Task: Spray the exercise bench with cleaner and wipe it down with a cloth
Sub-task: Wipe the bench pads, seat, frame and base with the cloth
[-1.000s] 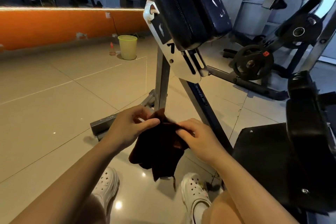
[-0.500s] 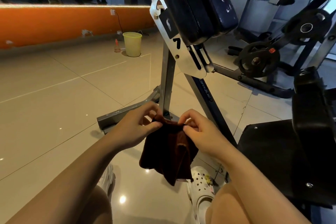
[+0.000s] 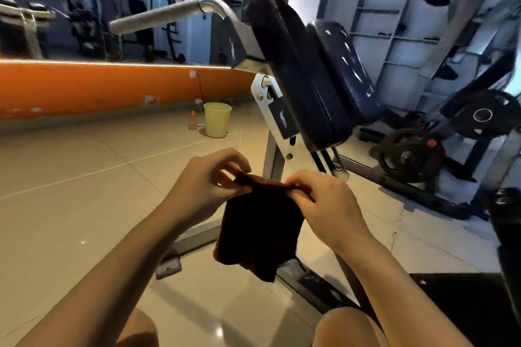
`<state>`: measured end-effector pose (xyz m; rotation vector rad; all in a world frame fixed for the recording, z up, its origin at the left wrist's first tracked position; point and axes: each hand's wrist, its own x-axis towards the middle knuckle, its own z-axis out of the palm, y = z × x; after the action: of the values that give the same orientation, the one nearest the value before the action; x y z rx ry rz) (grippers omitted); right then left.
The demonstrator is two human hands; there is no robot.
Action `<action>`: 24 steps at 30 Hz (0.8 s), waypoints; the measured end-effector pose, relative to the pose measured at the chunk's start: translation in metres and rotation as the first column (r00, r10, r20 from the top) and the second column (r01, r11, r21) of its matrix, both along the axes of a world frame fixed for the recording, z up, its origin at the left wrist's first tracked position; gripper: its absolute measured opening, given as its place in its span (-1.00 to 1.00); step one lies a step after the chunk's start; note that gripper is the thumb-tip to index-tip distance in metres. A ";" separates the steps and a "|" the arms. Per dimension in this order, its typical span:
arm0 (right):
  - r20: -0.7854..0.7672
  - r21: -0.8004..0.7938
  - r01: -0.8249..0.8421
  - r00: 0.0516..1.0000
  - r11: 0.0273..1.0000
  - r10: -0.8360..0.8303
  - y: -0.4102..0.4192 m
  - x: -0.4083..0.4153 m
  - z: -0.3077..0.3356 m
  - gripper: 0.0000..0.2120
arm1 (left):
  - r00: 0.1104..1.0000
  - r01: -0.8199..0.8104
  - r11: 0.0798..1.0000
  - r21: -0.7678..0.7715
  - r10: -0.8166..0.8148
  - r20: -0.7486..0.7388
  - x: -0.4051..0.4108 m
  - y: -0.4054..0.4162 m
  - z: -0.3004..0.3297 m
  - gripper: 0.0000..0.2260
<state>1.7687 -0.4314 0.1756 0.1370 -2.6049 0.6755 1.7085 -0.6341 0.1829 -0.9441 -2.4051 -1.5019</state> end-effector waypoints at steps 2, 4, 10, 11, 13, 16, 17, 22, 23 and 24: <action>-0.086 0.074 0.000 0.996 0.997 0.006 -0.002 -0.017 0.018 -0.84 | 0.979 -0.150 0.988 0.023 0.152 -0.139 -0.019 0.003 0.002 -0.80; -0.176 0.174 0.014 0.984 0.985 0.017 -0.004 -0.034 0.035 -0.83 | 0.899 -0.347 0.931 0.115 0.365 -0.241 -0.036 0.015 -0.001 -0.86; -0.490 0.511 0.167 0.863 0.843 0.126 0.004 -0.098 0.096 -0.74 | 0.812 -0.502 0.527 0.686 0.559 0.165 -0.080 0.095 0.015 -0.76; -0.496 0.543 0.180 0.857 0.820 0.140 0.009 -0.107 0.104 -0.74 | 0.851 -0.450 0.489 0.748 0.489 0.192 -0.086 0.111 0.019 -0.72; -0.475 0.597 0.153 0.858 0.787 0.194 0.023 -0.124 0.111 -0.74 | 0.906 -0.299 0.518 0.801 0.419 0.068 -0.097 0.144 0.017 -0.73; -0.415 0.644 0.062 0.866 0.763 0.280 0.046 -0.137 0.104 -0.70 | 0.898 -0.196 0.675 0.711 0.415 -0.147 -0.108 0.186 -0.010 -0.74; -0.420 0.651 0.052 0.856 0.758 0.302 0.051 -0.138 0.101 -0.71 | 0.885 -0.183 0.708 0.682 0.420 -0.199 -0.112 0.196 -0.020 -0.64; -0.559 0.554 0.057 0.765 0.831 0.321 0.056 -0.146 0.094 -0.65 | 0.848 -0.175 0.723 0.668 0.456 -0.271 -0.131 0.213 -0.043 -0.49; -0.567 0.513 0.049 0.769 0.857 0.296 0.056 -0.151 0.093 -0.61 | 0.844 -0.163 0.723 0.672 0.455 -0.284 -0.135 0.211 -0.045 -0.50; -0.561 0.464 0.040 0.786 0.885 0.259 0.055 -0.156 0.093 -0.58 | 0.844 -0.143 0.724 0.675 0.445 -0.299 -0.138 0.207 -0.048 -0.52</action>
<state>1.6125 -0.3764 0.2686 0.5658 -2.0641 0.0060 1.5704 -0.4271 0.1353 -0.5986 -1.4654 -1.5789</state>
